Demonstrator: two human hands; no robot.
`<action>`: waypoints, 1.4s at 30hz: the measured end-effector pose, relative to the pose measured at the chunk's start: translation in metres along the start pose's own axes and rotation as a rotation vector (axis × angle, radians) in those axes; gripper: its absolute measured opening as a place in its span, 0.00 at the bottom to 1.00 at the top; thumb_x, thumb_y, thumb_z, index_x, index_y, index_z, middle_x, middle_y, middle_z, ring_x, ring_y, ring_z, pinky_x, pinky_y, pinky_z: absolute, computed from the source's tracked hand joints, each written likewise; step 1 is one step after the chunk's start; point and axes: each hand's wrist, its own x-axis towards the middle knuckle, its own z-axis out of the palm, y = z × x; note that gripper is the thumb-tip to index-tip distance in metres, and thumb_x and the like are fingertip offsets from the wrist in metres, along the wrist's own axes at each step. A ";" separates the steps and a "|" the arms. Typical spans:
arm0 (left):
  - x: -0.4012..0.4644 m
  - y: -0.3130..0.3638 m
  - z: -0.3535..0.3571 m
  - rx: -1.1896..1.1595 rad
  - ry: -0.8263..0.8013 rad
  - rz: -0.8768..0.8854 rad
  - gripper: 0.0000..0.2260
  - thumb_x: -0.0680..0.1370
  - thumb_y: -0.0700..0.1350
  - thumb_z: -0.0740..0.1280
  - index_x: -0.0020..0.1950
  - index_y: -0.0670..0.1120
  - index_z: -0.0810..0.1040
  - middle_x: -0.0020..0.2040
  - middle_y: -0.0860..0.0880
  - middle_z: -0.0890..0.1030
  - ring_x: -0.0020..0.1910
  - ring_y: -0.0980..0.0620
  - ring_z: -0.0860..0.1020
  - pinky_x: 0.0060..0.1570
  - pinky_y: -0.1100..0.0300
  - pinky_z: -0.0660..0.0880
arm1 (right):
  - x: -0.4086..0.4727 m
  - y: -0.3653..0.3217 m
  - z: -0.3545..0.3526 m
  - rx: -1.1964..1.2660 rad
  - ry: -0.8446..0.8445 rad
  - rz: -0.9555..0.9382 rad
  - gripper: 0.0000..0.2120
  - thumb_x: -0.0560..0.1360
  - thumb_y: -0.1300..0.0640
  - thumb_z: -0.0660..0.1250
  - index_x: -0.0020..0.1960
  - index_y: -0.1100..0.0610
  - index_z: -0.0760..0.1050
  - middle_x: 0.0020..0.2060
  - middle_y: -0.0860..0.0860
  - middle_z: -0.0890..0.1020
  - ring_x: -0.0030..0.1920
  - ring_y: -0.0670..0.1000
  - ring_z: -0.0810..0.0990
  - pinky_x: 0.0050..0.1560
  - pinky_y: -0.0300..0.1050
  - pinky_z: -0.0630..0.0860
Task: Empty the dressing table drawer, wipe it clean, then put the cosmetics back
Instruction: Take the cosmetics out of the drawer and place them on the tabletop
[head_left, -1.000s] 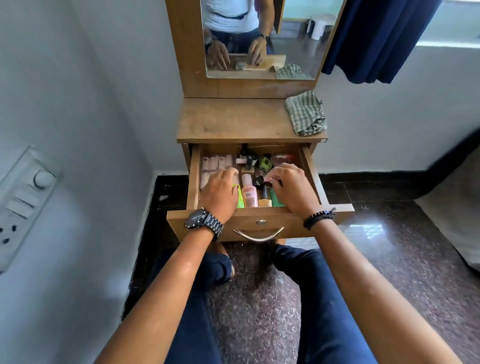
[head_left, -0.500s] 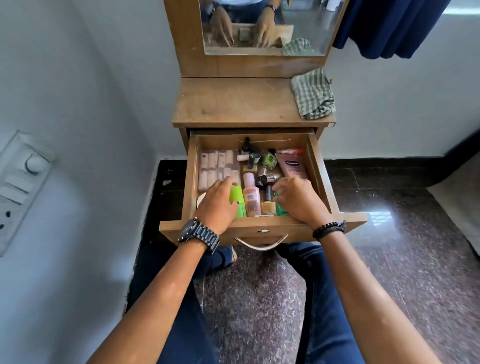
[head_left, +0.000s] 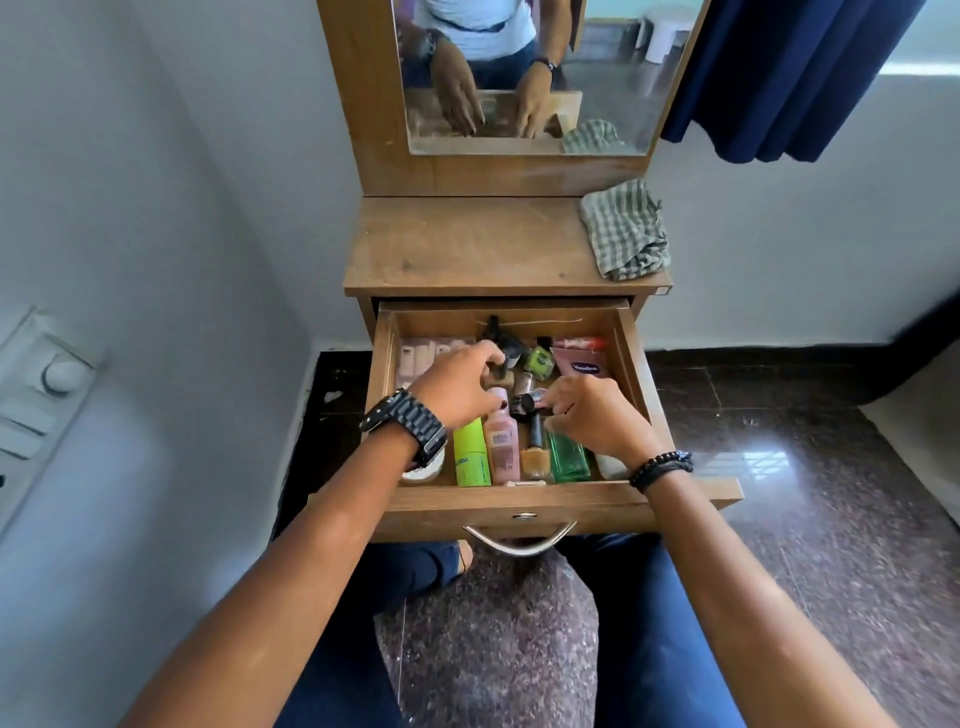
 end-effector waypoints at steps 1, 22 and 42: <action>0.011 0.002 -0.003 -0.013 0.028 -0.001 0.21 0.73 0.43 0.69 0.64 0.45 0.70 0.61 0.46 0.76 0.59 0.49 0.74 0.52 0.63 0.68 | 0.009 0.000 -0.001 -0.016 0.021 0.004 0.13 0.72 0.65 0.68 0.57 0.60 0.77 0.50 0.55 0.82 0.43 0.49 0.80 0.38 0.30 0.73; 0.048 -0.021 0.032 -0.042 0.351 0.071 0.11 0.73 0.45 0.70 0.54 0.49 0.76 0.48 0.48 0.82 0.44 0.49 0.79 0.39 0.58 0.74 | 0.025 0.010 0.003 0.013 0.112 -0.060 0.12 0.74 0.53 0.68 0.56 0.55 0.73 0.54 0.51 0.79 0.54 0.51 0.77 0.53 0.45 0.76; 0.078 -0.056 -0.113 -0.314 0.745 0.084 0.15 0.75 0.38 0.67 0.61 0.46 0.75 0.53 0.46 0.80 0.48 0.55 0.77 0.45 0.67 0.73 | 0.121 -0.100 -0.075 0.440 0.354 -0.257 0.09 0.70 0.61 0.73 0.50 0.57 0.78 0.42 0.49 0.81 0.40 0.44 0.78 0.43 0.35 0.75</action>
